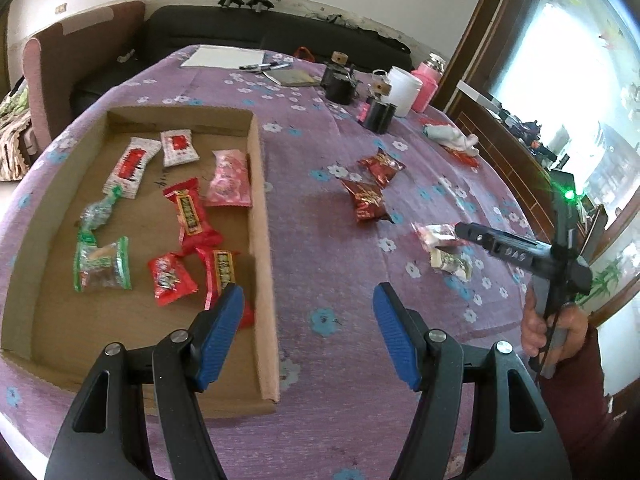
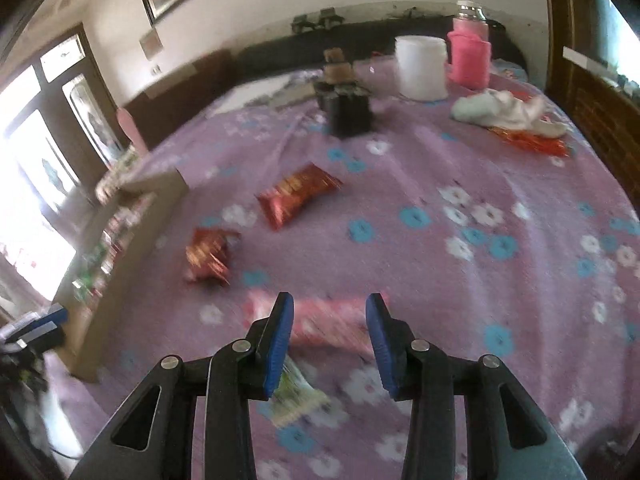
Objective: Organize snacks
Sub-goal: 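Grasp the pink cartoon bar with the right gripper while the left grasps a dark red packet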
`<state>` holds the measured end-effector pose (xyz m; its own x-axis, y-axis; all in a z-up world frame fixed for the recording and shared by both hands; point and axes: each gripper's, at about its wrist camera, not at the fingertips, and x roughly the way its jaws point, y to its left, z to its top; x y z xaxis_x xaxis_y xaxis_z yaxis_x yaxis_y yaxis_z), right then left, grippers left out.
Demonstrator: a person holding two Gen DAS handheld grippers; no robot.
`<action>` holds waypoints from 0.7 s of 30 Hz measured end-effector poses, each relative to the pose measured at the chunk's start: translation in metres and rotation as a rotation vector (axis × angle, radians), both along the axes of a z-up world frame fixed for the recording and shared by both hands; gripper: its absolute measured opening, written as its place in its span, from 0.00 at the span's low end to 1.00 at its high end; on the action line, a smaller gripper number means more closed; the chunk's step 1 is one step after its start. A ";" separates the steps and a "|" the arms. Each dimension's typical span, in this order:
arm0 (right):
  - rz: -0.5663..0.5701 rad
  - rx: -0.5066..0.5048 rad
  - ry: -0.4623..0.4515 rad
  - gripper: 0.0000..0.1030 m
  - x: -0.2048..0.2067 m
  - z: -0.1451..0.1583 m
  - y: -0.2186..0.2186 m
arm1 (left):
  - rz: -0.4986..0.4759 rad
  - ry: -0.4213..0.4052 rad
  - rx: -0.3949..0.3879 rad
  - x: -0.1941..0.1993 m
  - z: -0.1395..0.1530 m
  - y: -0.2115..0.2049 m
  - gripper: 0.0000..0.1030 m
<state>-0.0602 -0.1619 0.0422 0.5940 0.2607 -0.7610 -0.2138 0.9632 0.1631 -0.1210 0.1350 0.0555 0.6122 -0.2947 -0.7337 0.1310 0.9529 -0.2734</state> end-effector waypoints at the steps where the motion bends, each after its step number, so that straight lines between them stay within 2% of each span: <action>1: -0.005 -0.031 0.004 0.40 0.000 -0.003 0.000 | -0.008 0.005 -0.002 0.000 -0.001 -0.003 0.65; 8: -0.004 -0.020 0.064 0.43 0.011 -0.012 0.016 | -0.042 0.031 -0.011 0.006 -0.003 -0.021 0.64; 11: -0.033 -0.112 0.031 0.43 0.025 -0.009 0.032 | -0.052 0.047 -0.020 0.009 -0.002 -0.028 0.64; 13: -0.088 -0.210 -0.001 0.45 0.035 -0.008 0.036 | -0.058 0.041 -0.010 0.010 0.000 -0.031 0.64; 14: -0.123 -0.221 -0.015 0.45 0.037 -0.004 0.034 | -0.059 0.033 -0.002 0.011 0.003 -0.033 0.64; 16: -0.140 -0.103 -0.020 0.51 0.039 0.003 0.023 | -0.052 0.026 0.005 0.017 0.005 -0.034 0.64; 18: -0.102 0.039 -0.029 0.57 0.042 0.012 0.016 | -0.044 0.031 -0.006 0.024 0.006 -0.035 0.64; 19: -0.073 0.057 -0.050 0.63 0.045 0.015 0.017 | -0.041 0.039 -0.023 0.029 0.006 -0.036 0.64; 21: -0.057 0.055 -0.074 0.66 0.054 0.015 0.019 | -0.038 0.054 -0.042 0.035 0.003 -0.037 0.64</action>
<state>-0.0065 -0.1425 0.0576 0.6632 0.2647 -0.7000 -0.1723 0.9642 0.2014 -0.0858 0.0982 0.0584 0.5599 -0.3480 -0.7519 0.1505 0.9352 -0.3207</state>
